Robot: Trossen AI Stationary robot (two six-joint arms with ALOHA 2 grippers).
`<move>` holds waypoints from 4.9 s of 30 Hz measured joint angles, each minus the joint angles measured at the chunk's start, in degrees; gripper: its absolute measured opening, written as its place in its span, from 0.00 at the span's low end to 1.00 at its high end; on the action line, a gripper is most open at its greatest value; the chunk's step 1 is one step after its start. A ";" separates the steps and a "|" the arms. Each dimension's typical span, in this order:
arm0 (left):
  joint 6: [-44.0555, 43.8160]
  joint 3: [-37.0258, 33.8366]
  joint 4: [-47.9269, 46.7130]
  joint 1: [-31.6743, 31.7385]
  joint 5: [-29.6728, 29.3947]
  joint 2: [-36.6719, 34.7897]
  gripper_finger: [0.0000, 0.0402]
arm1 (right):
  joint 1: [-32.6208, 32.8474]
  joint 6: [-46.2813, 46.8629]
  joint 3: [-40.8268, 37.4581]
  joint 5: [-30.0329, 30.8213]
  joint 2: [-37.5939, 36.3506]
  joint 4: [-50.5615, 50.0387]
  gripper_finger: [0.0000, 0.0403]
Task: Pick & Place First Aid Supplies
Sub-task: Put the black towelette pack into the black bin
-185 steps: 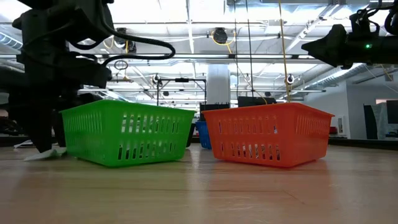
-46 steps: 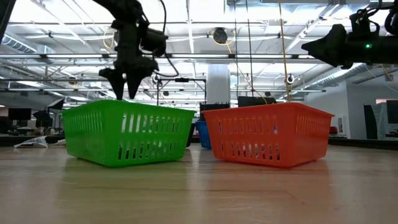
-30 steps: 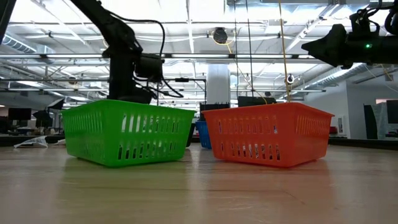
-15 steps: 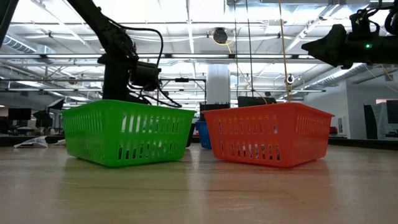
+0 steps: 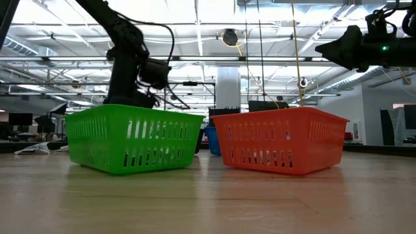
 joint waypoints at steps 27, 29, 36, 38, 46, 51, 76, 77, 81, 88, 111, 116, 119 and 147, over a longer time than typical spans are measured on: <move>-6.38 18.71 -13.65 -16.49 0.13 0.07 0.01 | 0.00 -0.01 0.00 0.00 0.00 0.00 0.65; -6.99 18.71 -13.57 -18.66 0.19 0.07 0.01 | 0.00 0.00 0.01 0.00 0.00 0.00 0.65; -8.61 18.70 -11.87 -21.69 0.17 0.83 0.00 | 0.00 0.00 0.01 0.00 0.00 0.00 0.65; -8.43 18.71 -10.22 -21.37 -0.01 2.43 0.00 | 0.00 0.00 0.01 0.00 0.00 0.00 0.65; -7.48 18.69 -2.87 -20.22 -0.02 8.19 0.00 | 0.00 0.00 -0.01 0.00 0.00 0.02 0.65; -7.01 18.69 1.66 -20.24 0.77 9.88 0.00 | 0.00 0.00 0.01 0.00 -0.02 0.02 0.65; -16.84 18.65 1.89 -17.82 6.03 3.15 0.51 | 0.00 0.00 0.01 0.00 -0.02 0.02 0.65; -16.84 18.65 1.47 -17.50 6.04 2.45 0.51 | 0.00 -0.01 0.00 0.00 -0.02 0.02 0.65; -16.84 18.29 -0.08 -16.15 6.04 0.43 0.50 | 0.00 0.00 0.01 0.00 -0.02 0.00 0.65; -22.42 7.09 -0.29 -15.26 5.58 -7.10 0.48 | 0.00 0.00 0.00 0.00 -0.01 0.04 0.65; -36.13 -17.59 -0.79 -8.14 -0.34 -22.62 0.57 | 0.00 0.00 0.01 0.00 0.00 0.00 0.65; -36.99 -19.72 2.67 -8.92 -0.10 -20.40 0.57 | 0.00 0.00 0.01 0.00 -0.02 0.02 0.65; -36.28 -20.15 4.58 -9.46 0.02 -17.88 0.57 | 0.00 0.00 0.01 0.00 -0.02 0.02 0.65; -34.22 -16.29 -0.38 -9.41 1.53 -19.53 0.01 | 0.00 0.00 0.00 0.00 -0.02 0.00 0.65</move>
